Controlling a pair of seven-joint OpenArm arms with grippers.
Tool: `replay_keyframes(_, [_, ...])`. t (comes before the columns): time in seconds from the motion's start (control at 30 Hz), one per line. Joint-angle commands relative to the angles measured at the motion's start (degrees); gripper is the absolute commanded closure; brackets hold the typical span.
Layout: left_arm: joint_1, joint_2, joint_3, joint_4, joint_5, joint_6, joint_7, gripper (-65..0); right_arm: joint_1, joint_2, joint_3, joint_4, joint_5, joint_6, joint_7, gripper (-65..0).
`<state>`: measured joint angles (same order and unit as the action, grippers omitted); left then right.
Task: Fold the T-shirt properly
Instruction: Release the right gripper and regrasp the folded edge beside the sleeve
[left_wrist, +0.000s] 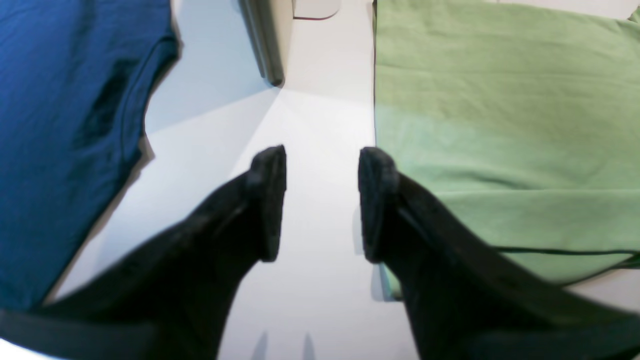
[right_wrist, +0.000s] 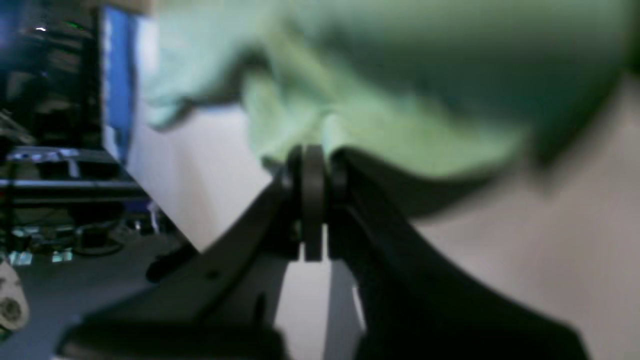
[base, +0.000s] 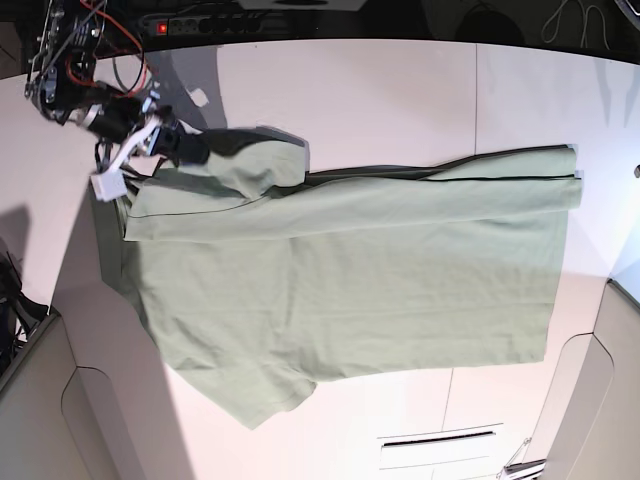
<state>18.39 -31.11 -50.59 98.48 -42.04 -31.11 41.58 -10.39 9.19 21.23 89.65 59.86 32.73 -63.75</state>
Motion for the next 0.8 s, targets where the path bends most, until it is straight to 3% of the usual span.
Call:
replay_keyframes(0.0, [-0.1,-1.5,-0.5,1.0,-0.5,-0.2,-1.1,-27.3,2.1,0.4,-0.4,1.0,1.4,0.3,0.8,0.0])
replay_keyframes(0.17, [-0.2,-1.5,-0.5,1.0,-0.5,-0.2,-1.1,-27.3,10.9,0.4,-5.1,0.9,-2.1,0.6,2.5,0.0])
replay_keyframes(0.4, [-0.1,-1.4,-0.5,1.0,-0.5,-0.2,-1.1,-27.3,21.2,0.4,-13.8,0.0,-20.2,0.5,16.9,0.0])
replay_keyframes(0.53, [-0.1,-1.4,-0.5,1.0,-0.5,-0.2,-1.1,-27.3,25.2,0.4,-17.4,-2.4,-28.3,0.5,21.4,0.0])
replay_keyframes(0.57, [-0.1,-1.4,-0.5,1.0,-0.5,-0.2,-1.1,-27.3,25.8,0.4,-18.1,-3.1,-29.4,0.5,21.7,-7.1])
replay_keyframes(0.63, [-0.1,-1.4,-0.5,1.0,-0.5,-0.2,-1.1,-27.3,26.8,0.4,-18.8,-4.5,-30.0,-0.2,22.0,-29.4])
replay_keyframes(0.67, [-0.1,-1.4,-0.5,1.0,-0.5,-0.2,-1.1,-27.3,27.1,0.4,-18.9,-5.2,-30.1,-0.6,22.9,-36.1])
replay_keyframes(0.77, [-0.1,-1.4,-0.5,1.0,-0.6,-0.2,-1.1,-27.3,27.2,0.4,-18.9,-5.6,-30.1,-0.6,25.0,-38.6])
